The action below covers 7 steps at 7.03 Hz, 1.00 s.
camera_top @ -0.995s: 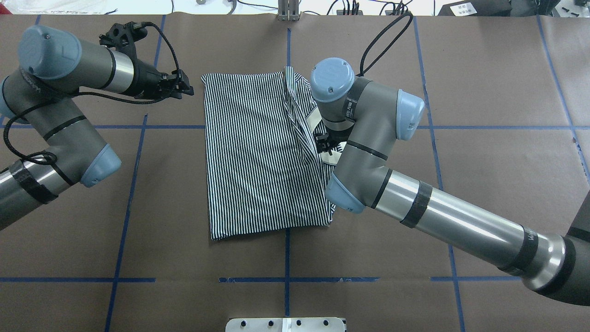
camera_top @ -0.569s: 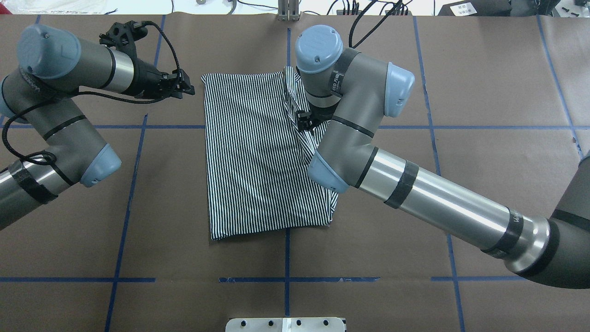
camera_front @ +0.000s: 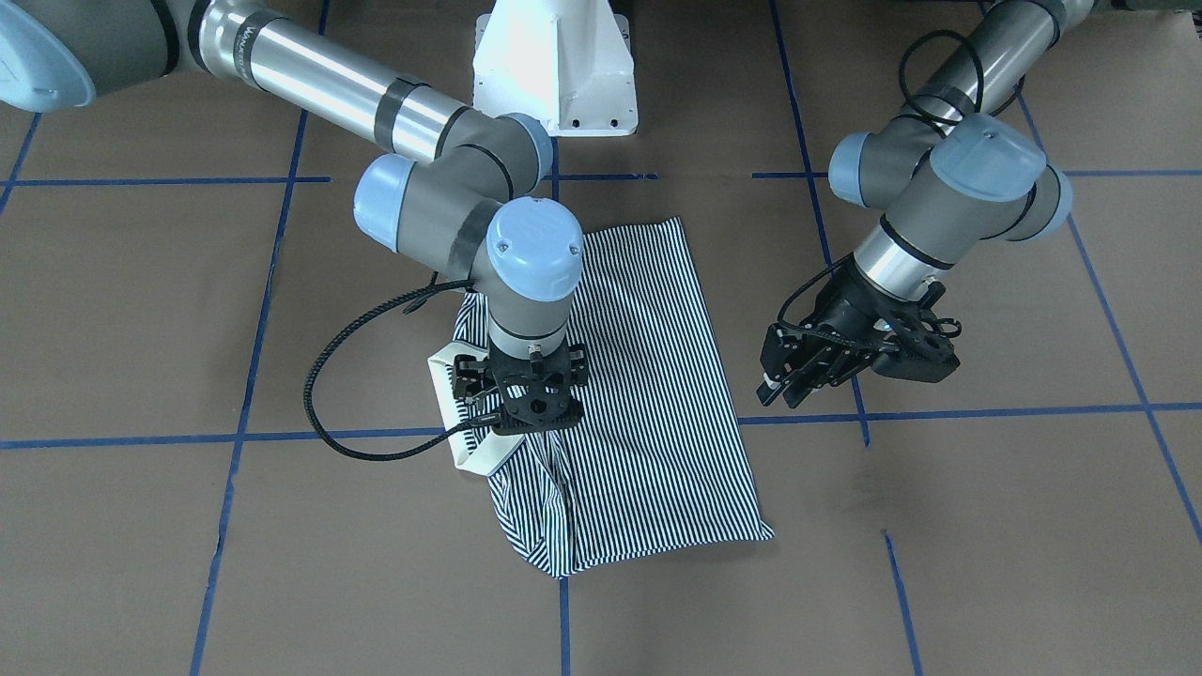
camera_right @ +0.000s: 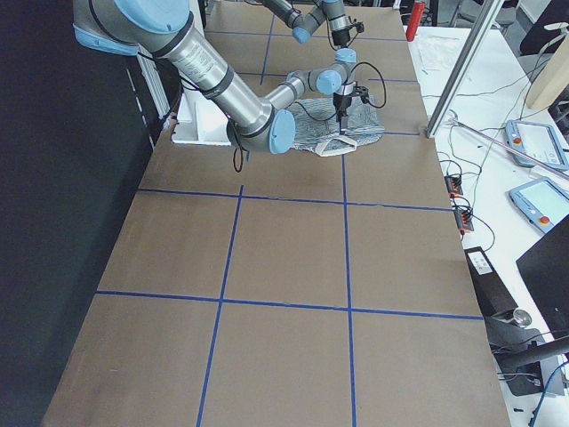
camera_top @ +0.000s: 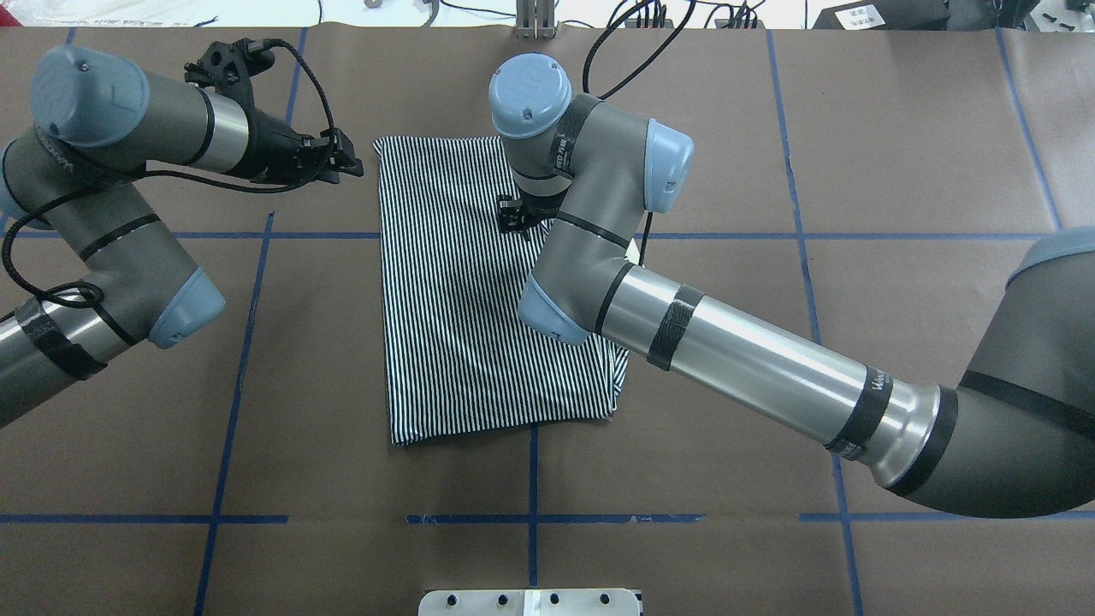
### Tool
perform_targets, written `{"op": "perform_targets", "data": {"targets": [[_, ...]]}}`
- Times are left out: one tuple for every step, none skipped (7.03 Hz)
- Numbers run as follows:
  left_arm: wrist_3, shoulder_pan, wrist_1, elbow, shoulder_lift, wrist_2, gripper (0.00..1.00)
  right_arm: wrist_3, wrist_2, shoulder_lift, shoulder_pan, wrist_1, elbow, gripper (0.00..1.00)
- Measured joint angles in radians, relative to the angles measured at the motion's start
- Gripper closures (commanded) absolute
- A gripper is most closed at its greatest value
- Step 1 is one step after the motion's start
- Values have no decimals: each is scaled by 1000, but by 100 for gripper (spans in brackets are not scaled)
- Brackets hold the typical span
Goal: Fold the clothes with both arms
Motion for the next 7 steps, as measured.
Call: {"op": "perform_targets", "data": {"targets": [[-7,0,0,0,0,-1,55,1,-2,5,-6,12,-21,0],[-19,0,0,-1,0,-1,55,0,-10,6,-9,21,-39,0],[-26,0,0,-2,0,-1,55,-5,-23,6,-9,28,-55,0],[-31,0,0,-4,0,-2,55,-20,-36,4,-3,31,-68,0],[-33,0,0,-5,0,-5,55,-48,-41,-2,11,32,-74,0],[-35,0,0,-7,1,-11,55,-83,-41,-15,33,31,-74,0],[-36,0,0,-12,7,-14,55,-127,-38,-41,63,29,-69,0]]}}
